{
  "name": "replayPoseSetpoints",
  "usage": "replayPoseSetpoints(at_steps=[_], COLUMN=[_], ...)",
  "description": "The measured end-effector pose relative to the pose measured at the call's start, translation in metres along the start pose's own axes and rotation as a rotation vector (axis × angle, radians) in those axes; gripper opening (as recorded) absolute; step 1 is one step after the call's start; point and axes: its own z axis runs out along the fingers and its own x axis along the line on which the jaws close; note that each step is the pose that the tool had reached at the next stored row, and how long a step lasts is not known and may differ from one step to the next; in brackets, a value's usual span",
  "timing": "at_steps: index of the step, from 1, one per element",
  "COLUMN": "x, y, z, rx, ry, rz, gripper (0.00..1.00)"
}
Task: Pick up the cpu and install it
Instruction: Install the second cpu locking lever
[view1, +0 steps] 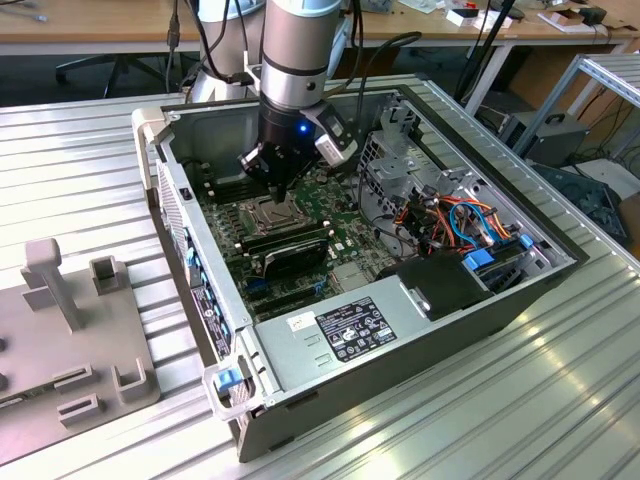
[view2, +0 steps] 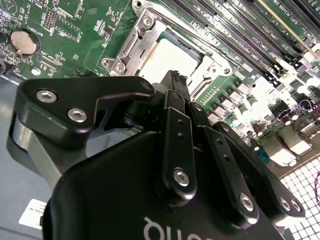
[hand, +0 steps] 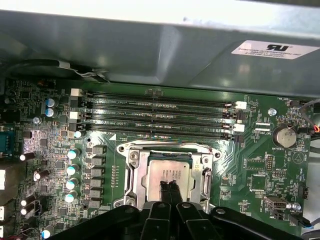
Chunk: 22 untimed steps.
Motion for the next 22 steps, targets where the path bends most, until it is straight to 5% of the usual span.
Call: replayPoseSetpoints(at_steps=[14,17,22], x=[0.0000,0.0003,0.0002], y=[0.0000,-0.0077,-0.0079], z=[-0.0002,-0.0002,-0.0016], rx=[0.0002,0.0003,0.0007], ry=[0.0002,0.0002,0.0003], rz=[0.000,0.000,0.000], gripper=[0.11,0.11,0.11])
